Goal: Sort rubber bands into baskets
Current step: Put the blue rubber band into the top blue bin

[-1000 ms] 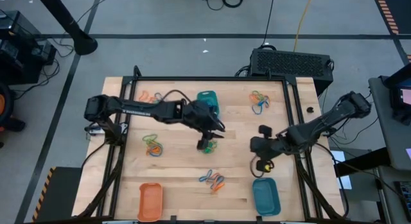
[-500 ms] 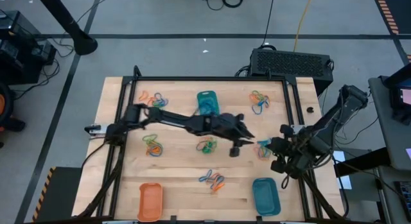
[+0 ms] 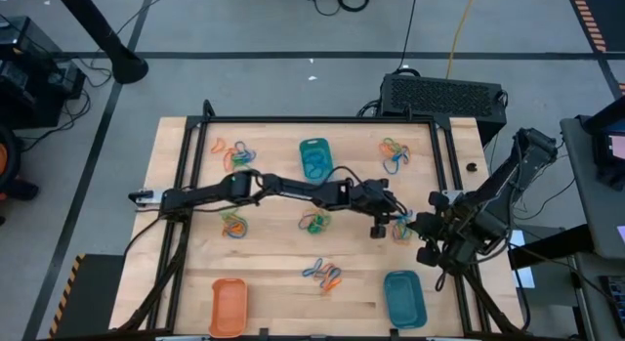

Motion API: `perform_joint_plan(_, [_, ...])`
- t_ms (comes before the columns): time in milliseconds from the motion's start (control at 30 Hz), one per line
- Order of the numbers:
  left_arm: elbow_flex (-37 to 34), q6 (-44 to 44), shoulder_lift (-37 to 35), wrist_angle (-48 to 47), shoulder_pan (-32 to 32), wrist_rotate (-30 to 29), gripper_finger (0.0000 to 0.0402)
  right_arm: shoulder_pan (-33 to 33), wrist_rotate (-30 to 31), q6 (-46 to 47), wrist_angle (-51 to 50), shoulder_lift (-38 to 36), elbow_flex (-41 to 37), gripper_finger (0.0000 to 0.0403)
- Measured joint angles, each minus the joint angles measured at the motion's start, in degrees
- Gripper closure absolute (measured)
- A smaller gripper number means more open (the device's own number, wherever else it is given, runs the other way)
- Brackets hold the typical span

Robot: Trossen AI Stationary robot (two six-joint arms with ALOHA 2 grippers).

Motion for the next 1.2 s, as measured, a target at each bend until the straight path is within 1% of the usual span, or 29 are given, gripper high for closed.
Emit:
perform_joint_plan(300, [0.27, -0.08, 1.58, -0.64, 0.29, -0.03, 0.0276, 0.15, 2.42, -0.59, -0.11, 0.00, 0.00, 0.0403])
perform_joint_plan(400, [0.16, -0.13, 2.20, -1.55, 0.52, -0.09, 0.0276, 0.15, 2.54, -0.61, -0.22, 0.00, 0.00, 0.0403])
perform_joint_plan(733, [0.14, -0.43, 4.46, -0.07, 0.50, 0.09, 0.0276, 0.15, 2.80, -0.59, -0.31, 0.02, 0.00, 0.0403])
perform_joint_plan(833, [0.14, -0.50, 4.58, -0.17, 0.51, 0.11, 0.0276, 0.15, 4.00, -0.76, -0.33, 0.02, 0.00, 0.0403])
perform_joint_plan(1200, [0.14, -0.48, 4.47, 0.41, 0.51, 0.11, 0.0276, 0.15, 4.07, -1.05, -0.39, 0.02, 0.00, 0.0403])
